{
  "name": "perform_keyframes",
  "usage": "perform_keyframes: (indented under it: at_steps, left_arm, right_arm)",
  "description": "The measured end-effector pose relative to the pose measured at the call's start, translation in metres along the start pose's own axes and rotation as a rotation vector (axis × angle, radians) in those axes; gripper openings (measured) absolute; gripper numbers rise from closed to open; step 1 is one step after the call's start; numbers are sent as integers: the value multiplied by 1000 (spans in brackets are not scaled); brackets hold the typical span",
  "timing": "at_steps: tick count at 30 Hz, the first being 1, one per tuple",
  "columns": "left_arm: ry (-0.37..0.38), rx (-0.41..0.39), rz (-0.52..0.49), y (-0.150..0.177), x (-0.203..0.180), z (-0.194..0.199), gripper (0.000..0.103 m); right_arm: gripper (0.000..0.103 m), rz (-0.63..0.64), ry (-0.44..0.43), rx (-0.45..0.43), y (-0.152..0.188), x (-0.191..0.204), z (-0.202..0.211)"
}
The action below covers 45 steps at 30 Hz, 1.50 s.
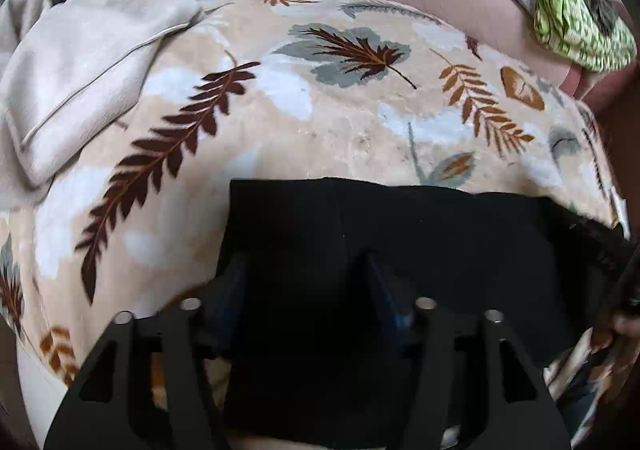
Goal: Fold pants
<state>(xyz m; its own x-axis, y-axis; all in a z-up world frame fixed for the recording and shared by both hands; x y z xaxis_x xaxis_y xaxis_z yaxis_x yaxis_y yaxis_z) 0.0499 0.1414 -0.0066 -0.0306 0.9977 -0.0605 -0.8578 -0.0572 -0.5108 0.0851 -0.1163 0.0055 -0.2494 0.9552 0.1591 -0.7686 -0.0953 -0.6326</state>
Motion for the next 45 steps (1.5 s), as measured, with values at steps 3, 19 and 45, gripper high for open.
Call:
perform_keyframes:
  at_steps: [3, 19, 45]
  left_arm:
    - [-21, -50, -42, -13, 0, 0, 33]
    - [53, -176, 13, -27, -16, 47, 71]
    - [149, -48, -294, 36, -167, 13, 72]
  right_arm:
    - [5, -89, -16, -69, -9, -12, 10]
    - [46, -175, 107, -186, 32, -62, 91]
    - [4, -337, 511, -47, 151, -245, 170]
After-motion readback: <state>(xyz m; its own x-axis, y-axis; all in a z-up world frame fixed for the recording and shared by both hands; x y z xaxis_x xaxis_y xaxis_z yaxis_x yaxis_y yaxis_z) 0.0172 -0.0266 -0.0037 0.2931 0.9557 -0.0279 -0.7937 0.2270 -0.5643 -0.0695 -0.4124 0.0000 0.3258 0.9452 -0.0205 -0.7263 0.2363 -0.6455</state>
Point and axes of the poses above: each gripper's, at about its wrist camera, not at the fingertips, and z roughly against the way its jaws point, x to its left, y to its underside, the point moved 5 cm from there along -z, roughly the way its jaws point, and after that the axes turned 5 degrees about -x, right-handed, at the moved point
